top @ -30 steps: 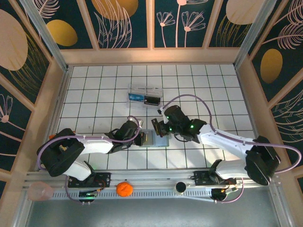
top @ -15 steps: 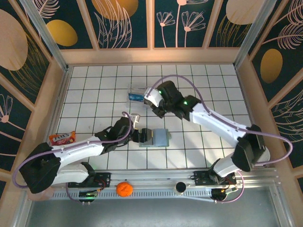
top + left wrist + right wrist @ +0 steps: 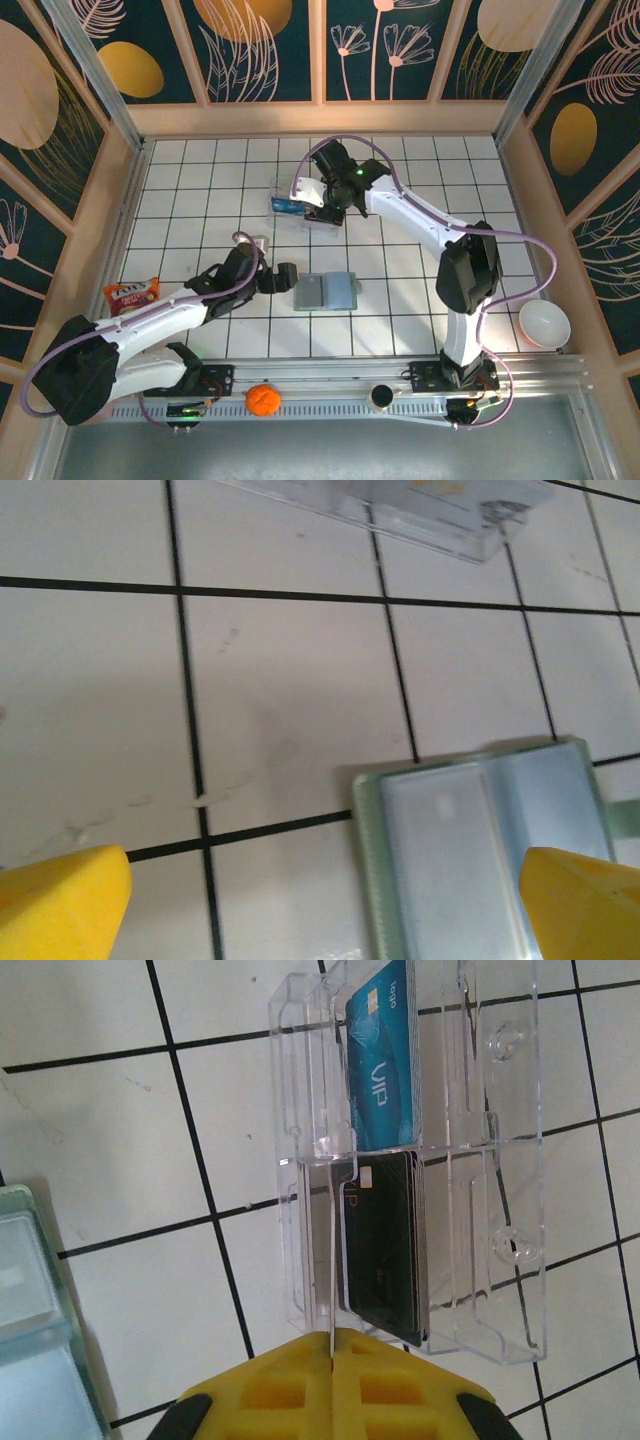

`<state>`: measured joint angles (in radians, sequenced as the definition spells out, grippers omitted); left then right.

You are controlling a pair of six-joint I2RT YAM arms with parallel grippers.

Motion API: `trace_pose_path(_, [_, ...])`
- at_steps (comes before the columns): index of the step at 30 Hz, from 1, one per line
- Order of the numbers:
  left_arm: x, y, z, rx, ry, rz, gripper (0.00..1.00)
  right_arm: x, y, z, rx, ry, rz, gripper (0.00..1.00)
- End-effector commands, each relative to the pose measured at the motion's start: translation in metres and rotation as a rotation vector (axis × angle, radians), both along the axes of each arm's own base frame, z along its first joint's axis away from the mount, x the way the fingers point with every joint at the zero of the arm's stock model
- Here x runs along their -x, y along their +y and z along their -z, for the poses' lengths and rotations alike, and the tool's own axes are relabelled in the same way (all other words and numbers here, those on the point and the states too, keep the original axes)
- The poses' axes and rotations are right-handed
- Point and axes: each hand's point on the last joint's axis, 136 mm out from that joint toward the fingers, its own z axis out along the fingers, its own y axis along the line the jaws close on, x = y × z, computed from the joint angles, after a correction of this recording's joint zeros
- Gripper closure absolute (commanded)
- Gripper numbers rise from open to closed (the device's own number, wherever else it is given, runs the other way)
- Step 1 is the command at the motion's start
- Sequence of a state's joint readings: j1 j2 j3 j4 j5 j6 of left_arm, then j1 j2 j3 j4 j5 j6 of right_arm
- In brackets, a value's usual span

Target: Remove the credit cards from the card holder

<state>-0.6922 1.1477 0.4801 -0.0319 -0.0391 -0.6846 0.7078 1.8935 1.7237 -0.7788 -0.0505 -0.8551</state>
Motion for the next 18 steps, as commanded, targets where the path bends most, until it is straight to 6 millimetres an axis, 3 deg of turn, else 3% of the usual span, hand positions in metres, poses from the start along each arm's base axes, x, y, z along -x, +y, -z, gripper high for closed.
trace_pose_path(1, [0.006,0.004,0.008,-0.003,0.039,0.000,0.01,-0.005,-0.002,0.005,0.055,-0.013,-0.091,1.00])
trace_pose_path(11, [0.003,0.008,0.016,-0.017,0.071,-0.013,0.01,-0.038,0.004,0.028,0.083,-0.055,-0.096,1.00])
trace_pose_path(18, [0.003,0.009,0.023,-0.018,0.085,-0.017,0.01,-0.045,0.008,0.035,0.081,-0.060,-0.089,1.00])
